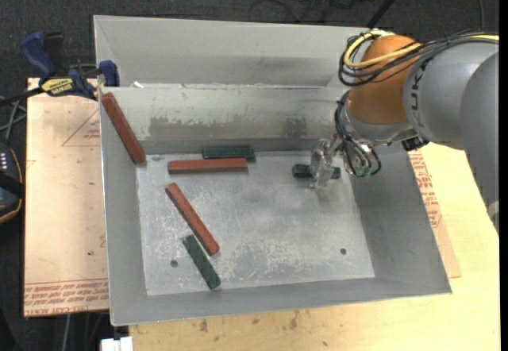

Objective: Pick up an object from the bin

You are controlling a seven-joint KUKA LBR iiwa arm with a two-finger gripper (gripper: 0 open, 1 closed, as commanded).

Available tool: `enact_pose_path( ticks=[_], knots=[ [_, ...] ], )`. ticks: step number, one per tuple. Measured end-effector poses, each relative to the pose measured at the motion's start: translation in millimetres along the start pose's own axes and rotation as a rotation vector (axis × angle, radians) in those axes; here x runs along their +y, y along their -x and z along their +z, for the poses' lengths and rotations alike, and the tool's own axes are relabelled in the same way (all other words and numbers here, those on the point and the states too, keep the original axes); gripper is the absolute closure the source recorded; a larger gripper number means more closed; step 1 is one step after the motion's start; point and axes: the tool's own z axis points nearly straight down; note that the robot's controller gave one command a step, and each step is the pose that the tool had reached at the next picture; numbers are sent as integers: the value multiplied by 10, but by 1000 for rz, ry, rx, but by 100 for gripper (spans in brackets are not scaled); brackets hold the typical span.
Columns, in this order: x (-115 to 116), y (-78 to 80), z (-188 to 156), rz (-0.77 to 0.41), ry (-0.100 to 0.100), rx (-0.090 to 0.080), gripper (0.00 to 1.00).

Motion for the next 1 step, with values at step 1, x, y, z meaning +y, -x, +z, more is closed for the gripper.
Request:
enact_pose_path(
  ticks=[1],
  knots=[
    [-36,-48,-471,-17,0,15,100]
  ],
)
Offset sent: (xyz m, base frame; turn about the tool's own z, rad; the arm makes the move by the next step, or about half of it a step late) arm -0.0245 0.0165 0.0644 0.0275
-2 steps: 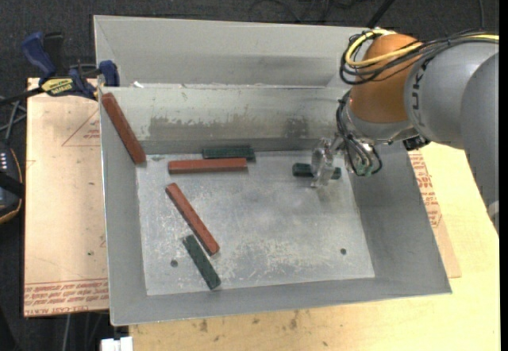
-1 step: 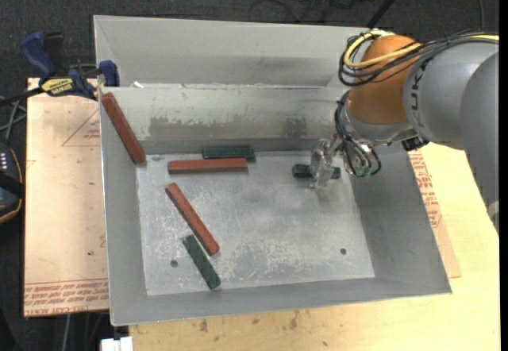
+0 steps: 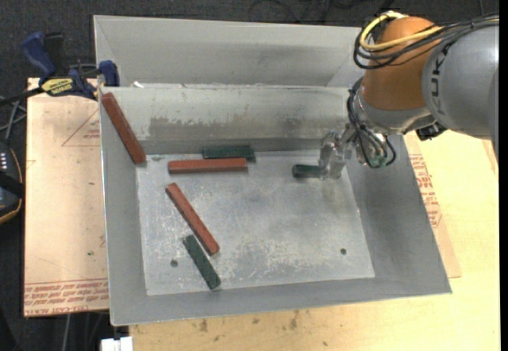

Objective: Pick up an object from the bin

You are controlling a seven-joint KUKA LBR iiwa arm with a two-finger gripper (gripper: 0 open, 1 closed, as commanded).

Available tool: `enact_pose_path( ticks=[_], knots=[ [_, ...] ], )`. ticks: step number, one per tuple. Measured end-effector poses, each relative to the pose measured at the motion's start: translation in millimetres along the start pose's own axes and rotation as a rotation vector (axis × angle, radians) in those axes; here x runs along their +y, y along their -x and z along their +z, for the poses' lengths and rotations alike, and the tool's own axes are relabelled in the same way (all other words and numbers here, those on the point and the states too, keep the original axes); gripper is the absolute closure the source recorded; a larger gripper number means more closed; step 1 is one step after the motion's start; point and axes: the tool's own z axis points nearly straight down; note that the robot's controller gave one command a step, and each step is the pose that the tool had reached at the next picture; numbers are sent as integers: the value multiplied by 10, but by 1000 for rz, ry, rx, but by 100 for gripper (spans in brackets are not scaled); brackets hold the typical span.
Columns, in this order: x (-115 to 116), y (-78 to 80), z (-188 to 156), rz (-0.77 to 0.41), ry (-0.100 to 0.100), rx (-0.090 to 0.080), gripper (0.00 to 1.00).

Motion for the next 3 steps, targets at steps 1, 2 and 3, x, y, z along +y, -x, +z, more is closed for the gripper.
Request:
enact_pose_path(
  ticks=[1,2,3],
  knots=[
    [177,-210,-164,42,1,-4,0],
    [175,-207,-169,42,1,-5,0],
    [38,-56,403,201,1,-5,100]
  ],
)
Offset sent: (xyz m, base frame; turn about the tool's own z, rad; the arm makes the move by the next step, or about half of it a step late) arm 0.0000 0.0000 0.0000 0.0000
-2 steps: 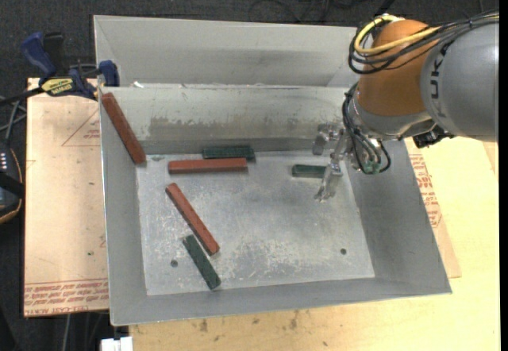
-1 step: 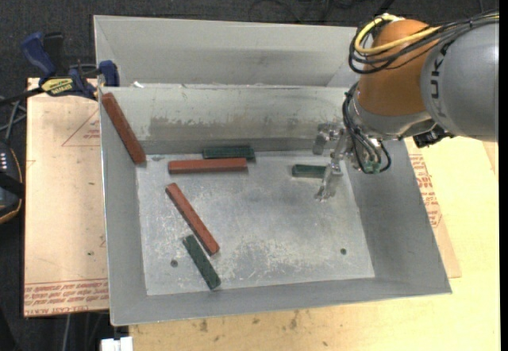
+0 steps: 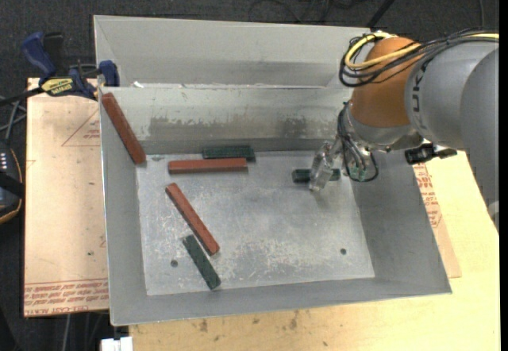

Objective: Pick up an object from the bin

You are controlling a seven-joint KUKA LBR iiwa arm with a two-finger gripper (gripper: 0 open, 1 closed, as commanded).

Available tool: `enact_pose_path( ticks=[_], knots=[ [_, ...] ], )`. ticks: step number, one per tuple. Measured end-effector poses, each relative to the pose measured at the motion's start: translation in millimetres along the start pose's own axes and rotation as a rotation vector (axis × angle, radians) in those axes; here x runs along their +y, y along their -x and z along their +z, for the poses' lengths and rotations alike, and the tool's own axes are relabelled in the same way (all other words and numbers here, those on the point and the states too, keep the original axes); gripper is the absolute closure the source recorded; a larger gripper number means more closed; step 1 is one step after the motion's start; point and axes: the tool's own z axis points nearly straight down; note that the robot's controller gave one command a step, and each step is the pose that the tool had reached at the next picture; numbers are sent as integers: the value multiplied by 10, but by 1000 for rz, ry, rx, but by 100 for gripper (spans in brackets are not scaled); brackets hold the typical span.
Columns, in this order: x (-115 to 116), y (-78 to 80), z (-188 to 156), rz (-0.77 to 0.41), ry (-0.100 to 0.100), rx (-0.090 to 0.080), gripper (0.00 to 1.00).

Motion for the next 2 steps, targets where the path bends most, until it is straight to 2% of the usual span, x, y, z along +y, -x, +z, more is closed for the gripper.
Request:
enact_pose_path(
  ticks=[1,2],
  knots=[
    [0,0,0,0,0,0,100],
    [-37,-75,-487,-8,-1,7,100]
  ],
)
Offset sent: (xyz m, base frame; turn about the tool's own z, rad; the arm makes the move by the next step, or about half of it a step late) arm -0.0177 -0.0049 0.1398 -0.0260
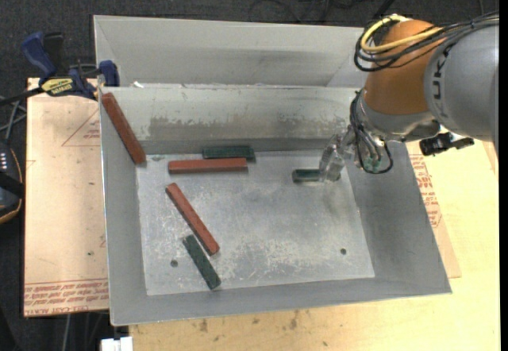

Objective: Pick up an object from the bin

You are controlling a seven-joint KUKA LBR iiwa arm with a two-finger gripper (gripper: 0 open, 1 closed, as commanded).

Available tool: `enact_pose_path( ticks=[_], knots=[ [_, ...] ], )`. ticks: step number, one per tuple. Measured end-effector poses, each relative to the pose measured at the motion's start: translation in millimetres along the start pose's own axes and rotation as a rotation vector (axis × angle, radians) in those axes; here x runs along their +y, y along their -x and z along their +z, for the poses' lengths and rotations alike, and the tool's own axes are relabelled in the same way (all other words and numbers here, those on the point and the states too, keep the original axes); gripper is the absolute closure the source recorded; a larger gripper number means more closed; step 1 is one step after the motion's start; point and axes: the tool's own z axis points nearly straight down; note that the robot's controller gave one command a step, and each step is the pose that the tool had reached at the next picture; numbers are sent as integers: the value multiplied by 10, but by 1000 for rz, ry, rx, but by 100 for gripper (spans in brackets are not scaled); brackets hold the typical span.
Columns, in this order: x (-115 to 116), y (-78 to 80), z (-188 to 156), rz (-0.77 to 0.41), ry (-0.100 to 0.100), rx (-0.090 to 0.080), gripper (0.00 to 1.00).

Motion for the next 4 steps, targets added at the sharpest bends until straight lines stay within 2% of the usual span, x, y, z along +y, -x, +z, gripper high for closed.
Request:
enact_pose_path(
  ticks=[1,2,3,4],
  knots=[
    [75,7,-300,11,1,-9,0],
    [75,7,-300,11,1,-9,0],
    [-30,112,583,102,1,-7,100],
    [-30,112,583,102,1,-7,100]
  ],
)
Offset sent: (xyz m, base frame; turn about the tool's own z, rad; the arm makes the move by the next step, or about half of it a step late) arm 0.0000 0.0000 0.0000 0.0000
